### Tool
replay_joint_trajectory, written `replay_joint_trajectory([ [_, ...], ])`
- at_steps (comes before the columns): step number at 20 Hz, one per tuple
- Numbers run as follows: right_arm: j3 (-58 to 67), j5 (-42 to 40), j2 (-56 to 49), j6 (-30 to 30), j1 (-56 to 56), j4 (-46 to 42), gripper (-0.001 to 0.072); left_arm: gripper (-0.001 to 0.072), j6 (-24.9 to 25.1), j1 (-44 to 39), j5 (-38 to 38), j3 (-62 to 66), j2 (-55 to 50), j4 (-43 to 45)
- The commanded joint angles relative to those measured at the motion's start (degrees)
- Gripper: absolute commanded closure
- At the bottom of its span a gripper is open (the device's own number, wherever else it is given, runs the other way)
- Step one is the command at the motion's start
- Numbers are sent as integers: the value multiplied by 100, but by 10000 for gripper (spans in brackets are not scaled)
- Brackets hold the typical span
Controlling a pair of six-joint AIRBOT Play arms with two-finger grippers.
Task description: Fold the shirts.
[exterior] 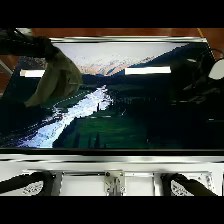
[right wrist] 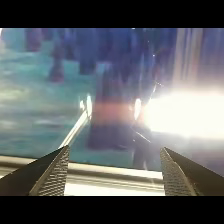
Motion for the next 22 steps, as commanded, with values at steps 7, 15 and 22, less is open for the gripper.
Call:
replay_joint_trajectory([
  [7, 243, 625, 1893, -57, 2, -1567, 33, 671, -804, -3456, 1451, -1414, -4, 15],
  [15, 214, 767, 1563, -83, -103, -2105, 33, -13, -931, -2402, 678, -1779, -1130, -584],
  [22, -951, 400, 979, -398, -2269, 861, 33, -12, -341, 1318, -627, -2874, -516, -673],
])
